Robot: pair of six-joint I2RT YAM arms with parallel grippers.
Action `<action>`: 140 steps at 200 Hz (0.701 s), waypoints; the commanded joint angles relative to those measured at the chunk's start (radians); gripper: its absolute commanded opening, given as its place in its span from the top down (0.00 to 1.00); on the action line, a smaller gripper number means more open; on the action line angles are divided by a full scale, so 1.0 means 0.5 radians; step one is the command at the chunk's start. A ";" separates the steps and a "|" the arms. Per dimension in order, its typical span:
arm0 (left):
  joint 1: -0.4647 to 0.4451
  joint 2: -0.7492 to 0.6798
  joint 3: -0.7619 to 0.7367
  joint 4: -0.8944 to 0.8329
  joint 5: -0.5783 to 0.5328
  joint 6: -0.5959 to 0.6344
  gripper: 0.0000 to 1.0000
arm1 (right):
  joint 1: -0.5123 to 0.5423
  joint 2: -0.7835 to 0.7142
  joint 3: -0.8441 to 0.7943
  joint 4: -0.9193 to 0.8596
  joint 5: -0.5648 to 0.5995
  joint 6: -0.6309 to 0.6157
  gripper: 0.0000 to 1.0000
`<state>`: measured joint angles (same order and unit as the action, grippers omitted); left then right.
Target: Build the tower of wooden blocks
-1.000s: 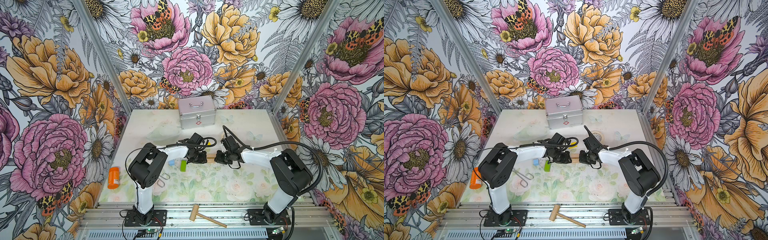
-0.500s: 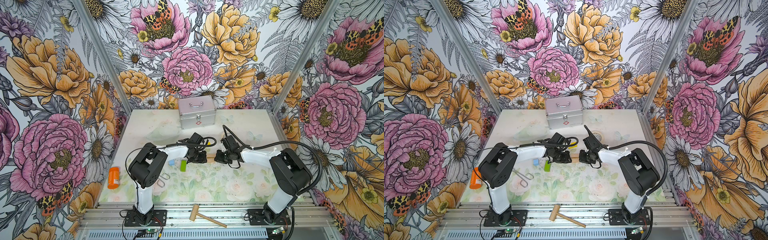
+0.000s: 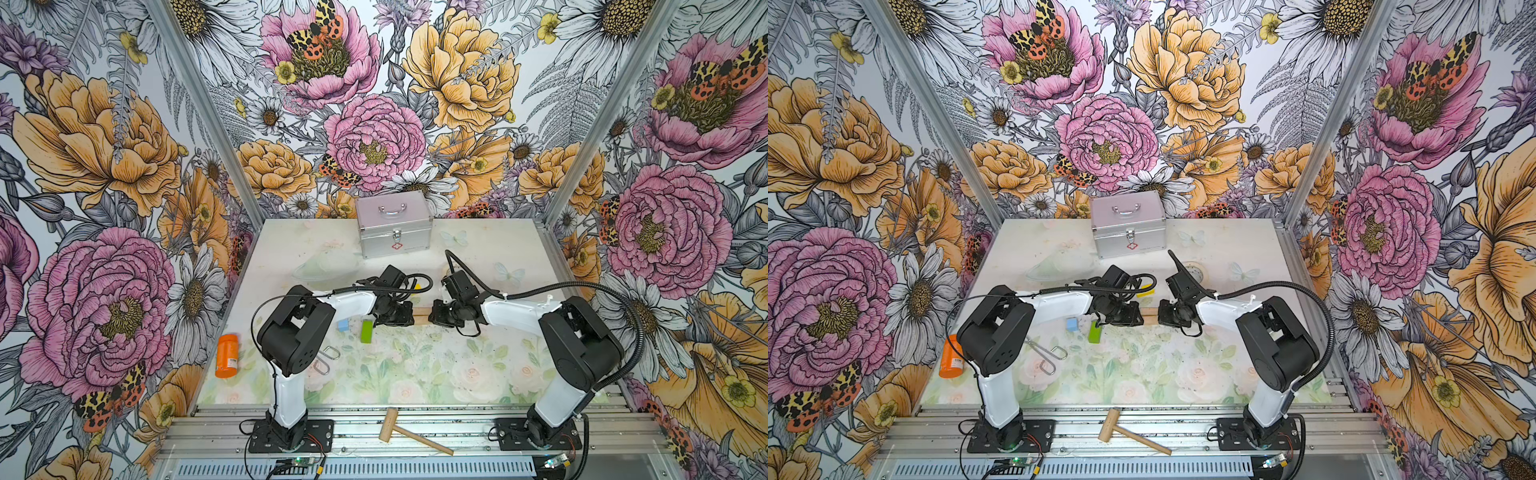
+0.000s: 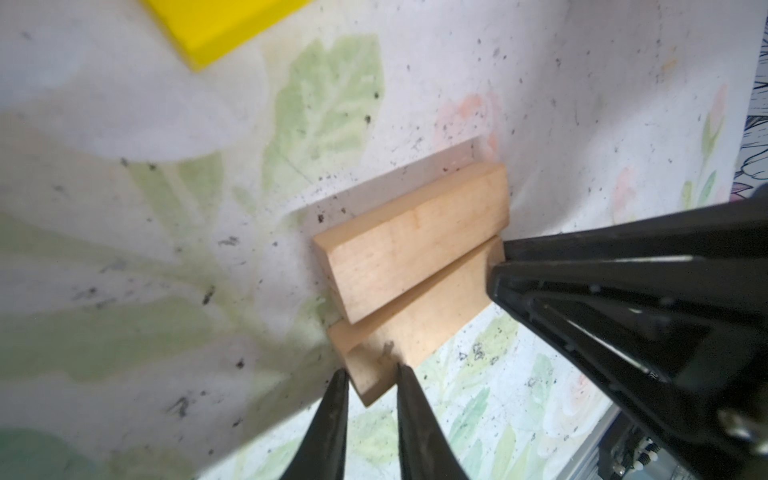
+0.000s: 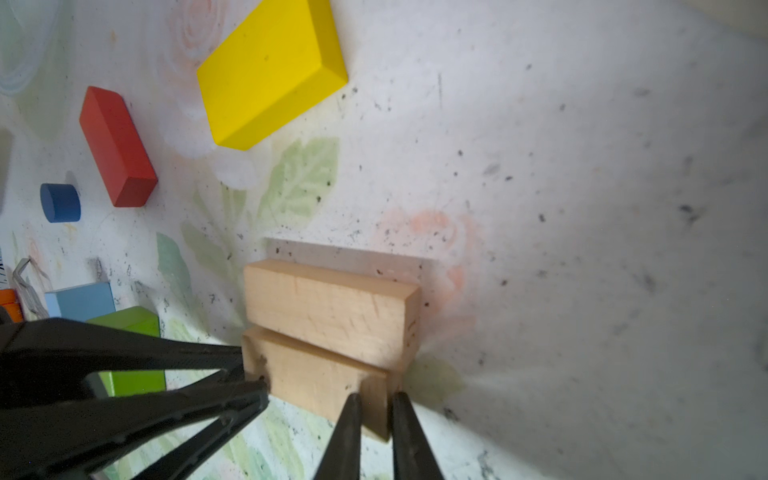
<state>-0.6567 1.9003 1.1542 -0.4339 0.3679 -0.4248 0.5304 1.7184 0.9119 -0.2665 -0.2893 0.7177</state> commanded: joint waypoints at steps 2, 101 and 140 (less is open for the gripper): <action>0.016 0.049 0.053 0.077 -0.045 -0.034 0.77 | 0.007 0.054 0.005 0.027 0.017 0.006 0.84; 0.014 0.055 0.063 0.079 -0.044 -0.040 0.77 | 0.002 0.048 -0.002 0.025 0.020 0.002 0.84; 0.013 0.051 0.065 0.078 -0.044 -0.037 0.77 | -0.002 0.053 0.001 0.026 0.017 0.003 0.84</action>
<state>-0.6521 1.9068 1.1637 -0.4339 0.3672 -0.4255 0.5304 1.7184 0.9119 -0.2665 -0.2882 0.7177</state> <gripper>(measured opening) 0.228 0.161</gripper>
